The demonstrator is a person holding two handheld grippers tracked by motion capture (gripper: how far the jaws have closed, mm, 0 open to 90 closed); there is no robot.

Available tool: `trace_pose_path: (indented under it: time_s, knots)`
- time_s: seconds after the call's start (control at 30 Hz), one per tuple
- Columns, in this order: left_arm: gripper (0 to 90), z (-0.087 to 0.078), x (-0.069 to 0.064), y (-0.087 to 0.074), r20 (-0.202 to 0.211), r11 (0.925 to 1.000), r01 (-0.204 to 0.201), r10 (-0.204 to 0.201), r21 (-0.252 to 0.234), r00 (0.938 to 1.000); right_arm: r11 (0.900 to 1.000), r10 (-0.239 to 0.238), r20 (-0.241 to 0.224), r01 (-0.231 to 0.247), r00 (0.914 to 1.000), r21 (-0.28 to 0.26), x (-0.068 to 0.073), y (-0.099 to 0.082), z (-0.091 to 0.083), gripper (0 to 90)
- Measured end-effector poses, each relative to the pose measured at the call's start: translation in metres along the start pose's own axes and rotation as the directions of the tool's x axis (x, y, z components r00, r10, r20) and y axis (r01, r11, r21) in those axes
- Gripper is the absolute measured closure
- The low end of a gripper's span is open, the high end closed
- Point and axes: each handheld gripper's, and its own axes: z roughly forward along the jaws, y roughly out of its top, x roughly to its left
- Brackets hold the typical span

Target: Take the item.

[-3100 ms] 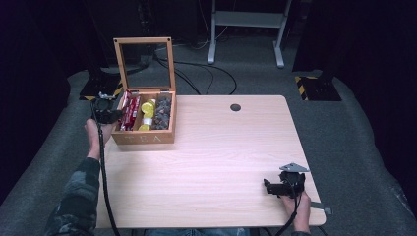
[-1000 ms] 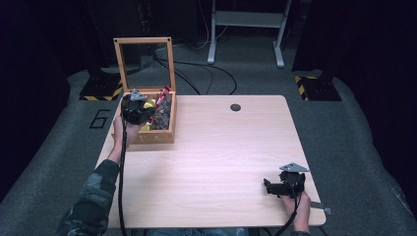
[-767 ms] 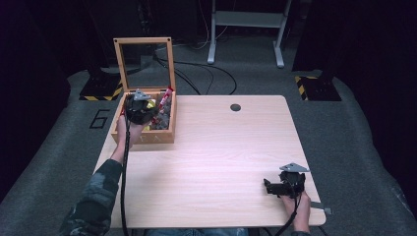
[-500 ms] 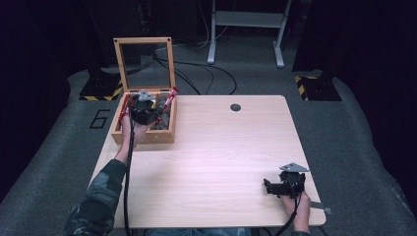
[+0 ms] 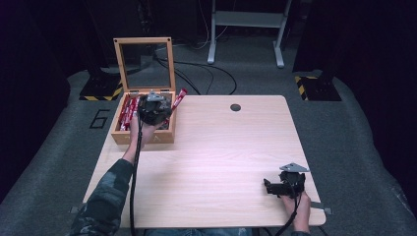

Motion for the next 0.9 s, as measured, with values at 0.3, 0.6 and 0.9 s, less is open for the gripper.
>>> trace_pose_path:
  time_s: [0.3,0.6,0.9]
  knots:
    - [86.9,0.011,-0.011,0.001,0.025,1.0,-0.002,0.002,0.005,0.9997,1.0,0.0,0.0,0.0,1.0,0.0,0.0,0.0,0.0,0.0]
    - [86.9,0.021,-0.021,0.001,0.048,0.9997,-0.012,0.012,0.019,0.9988,1.0,0.0,0.0,0.0,1.0,0.0,0.0,0.0,0.0,0.0]
    - [86.8,0.03,-0.03,0.001,0.062,0.999,-0.025,0.023,0.037,0.9978,1.0,0.0,0.0,0.0,1.0,-0.001,0.0,0.0,0.0,0.0]
